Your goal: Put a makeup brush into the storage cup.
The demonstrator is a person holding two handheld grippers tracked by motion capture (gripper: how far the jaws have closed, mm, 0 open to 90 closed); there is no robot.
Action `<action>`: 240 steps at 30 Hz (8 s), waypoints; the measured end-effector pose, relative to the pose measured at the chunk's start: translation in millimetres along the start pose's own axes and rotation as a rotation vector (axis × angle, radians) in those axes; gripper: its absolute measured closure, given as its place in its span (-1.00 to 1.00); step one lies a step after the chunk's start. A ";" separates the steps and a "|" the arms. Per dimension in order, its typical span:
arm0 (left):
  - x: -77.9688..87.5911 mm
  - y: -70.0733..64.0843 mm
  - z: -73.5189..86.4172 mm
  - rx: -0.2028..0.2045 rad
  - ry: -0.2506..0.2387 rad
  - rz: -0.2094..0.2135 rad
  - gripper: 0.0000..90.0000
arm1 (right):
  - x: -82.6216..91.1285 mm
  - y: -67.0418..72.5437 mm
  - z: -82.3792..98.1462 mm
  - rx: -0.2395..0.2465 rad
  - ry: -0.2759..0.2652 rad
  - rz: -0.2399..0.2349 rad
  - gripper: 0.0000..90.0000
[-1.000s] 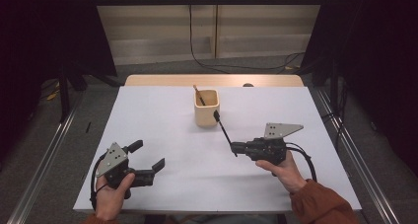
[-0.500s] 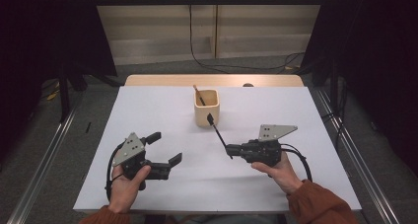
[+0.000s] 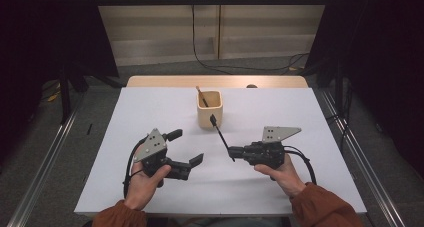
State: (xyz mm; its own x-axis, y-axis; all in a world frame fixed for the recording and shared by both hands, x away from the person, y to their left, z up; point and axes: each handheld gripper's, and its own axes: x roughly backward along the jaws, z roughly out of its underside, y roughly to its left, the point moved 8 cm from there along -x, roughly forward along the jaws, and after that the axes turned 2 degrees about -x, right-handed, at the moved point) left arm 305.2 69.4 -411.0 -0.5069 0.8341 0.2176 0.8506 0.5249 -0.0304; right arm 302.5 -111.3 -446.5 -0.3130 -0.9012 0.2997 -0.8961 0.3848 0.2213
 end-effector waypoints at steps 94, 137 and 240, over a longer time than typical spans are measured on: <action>-57.4 -31.8 -25.6 0.085 0.000 0.187 0.90 | -7.8 1.6 11.4 -0.019 0.025 -0.010 0.87; -59.3 -30.6 -24.0 0.093 0.016 0.180 0.90 | -7.7 -0.1 7.8 -0.023 0.002 0.018 -0.35; -27.4 79.7 -72.9 0.096 -0.026 -0.031 0.90 | 117.0 -23.4 56.6 -0.143 -0.040 0.452 -0.95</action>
State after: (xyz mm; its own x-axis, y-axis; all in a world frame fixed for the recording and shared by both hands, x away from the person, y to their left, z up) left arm 397.1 76.0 -348.2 -0.5373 0.8207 0.1945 0.8178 0.5634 -0.1179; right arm 269.1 -237.0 -469.1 -0.6756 -0.6433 0.3602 -0.6161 0.7609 0.2035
